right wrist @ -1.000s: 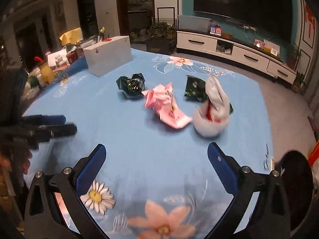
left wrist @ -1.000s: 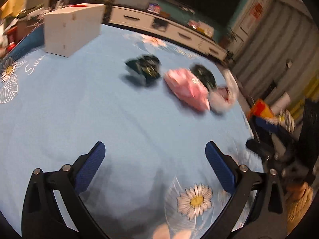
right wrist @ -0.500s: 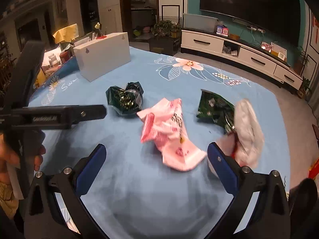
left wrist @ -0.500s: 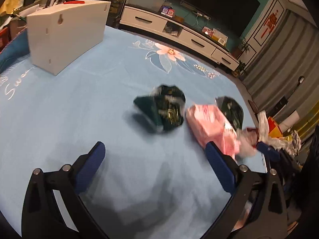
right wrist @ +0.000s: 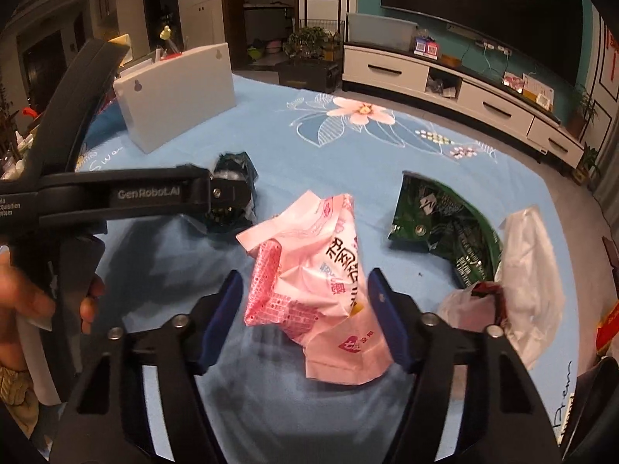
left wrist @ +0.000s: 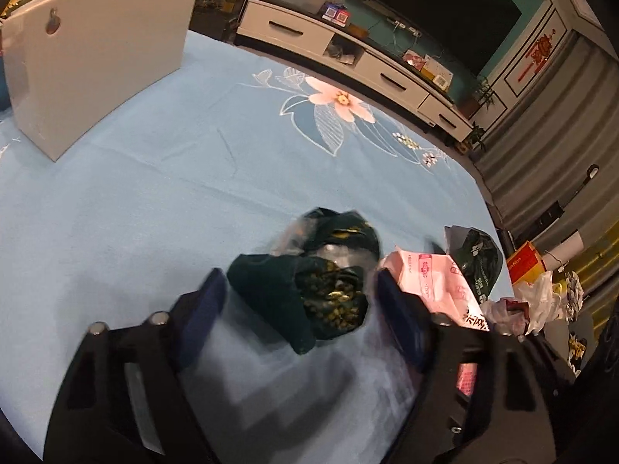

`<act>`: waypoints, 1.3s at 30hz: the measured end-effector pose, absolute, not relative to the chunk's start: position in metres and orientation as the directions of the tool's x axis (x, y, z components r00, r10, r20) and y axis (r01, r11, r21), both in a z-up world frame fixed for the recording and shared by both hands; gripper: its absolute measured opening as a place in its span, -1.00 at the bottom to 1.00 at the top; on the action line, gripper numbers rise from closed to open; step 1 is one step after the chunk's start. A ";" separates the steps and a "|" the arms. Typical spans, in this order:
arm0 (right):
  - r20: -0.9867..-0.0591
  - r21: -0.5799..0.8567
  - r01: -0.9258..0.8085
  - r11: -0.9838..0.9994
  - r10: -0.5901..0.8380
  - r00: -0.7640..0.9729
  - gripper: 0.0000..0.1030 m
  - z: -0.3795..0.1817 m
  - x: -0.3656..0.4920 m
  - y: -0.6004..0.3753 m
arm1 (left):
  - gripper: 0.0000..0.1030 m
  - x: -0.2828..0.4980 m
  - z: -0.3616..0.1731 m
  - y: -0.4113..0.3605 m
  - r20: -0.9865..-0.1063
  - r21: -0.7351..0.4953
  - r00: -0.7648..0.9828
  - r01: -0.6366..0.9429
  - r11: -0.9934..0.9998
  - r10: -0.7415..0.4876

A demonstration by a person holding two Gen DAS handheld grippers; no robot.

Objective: Collect trash
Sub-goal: 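Grasp the pink plastic bag with the right gripper while the left gripper grasps the dark green bag, then carry the pink bag and dark green bag over the bin and release both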

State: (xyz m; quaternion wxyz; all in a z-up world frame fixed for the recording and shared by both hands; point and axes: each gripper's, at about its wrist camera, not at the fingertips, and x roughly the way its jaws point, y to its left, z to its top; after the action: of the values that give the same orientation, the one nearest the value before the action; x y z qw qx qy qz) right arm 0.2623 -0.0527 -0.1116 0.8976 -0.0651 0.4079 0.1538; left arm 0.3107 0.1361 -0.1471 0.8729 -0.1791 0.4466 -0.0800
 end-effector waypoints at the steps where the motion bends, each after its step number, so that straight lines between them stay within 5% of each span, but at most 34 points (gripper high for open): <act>1: -0.754 0.007 -0.328 0.945 0.220 0.619 0.11 -0.113 0.262 -0.053 | 0.29 0.312 -0.147 0.136 -0.752 -0.383 0.587 -0.019 0.924 -0.300; 6: -0.760 0.021 -0.328 0.945 0.228 0.609 -0.33 -0.117 0.261 -0.054 | 0.00 0.309 -0.146 0.133 -0.738 -0.389 0.599 -0.001 0.921 -0.311; 9: -0.750 0.050 -0.331 0.942 0.255 0.611 -0.42 -0.112 0.251 -0.054 | -0.07 0.304 -0.145 0.134 -0.736 -0.384 0.602 0.006 0.923 -0.309; 21: -0.656 0.221 -0.374 0.901 0.421 0.627 -0.43 -0.067 0.165 -0.069 | -0.10 0.205 -0.105 0.144 -0.714 -0.289 0.660 0.030 0.957 -0.236; 39: -0.589 0.223 -0.283 0.933 0.360 0.724 -0.43 -0.024 0.059 -0.136 | -0.02 0.093 -0.069 0.087 -0.704 -0.193 0.663 0.167 0.967 -0.255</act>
State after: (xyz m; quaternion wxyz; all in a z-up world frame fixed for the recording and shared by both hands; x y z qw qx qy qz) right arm 0.0589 -0.1362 -0.0239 0.9265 0.0586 0.3288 0.1735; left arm 0.0927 0.0867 -0.0688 0.9102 -0.0559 0.3938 -0.1158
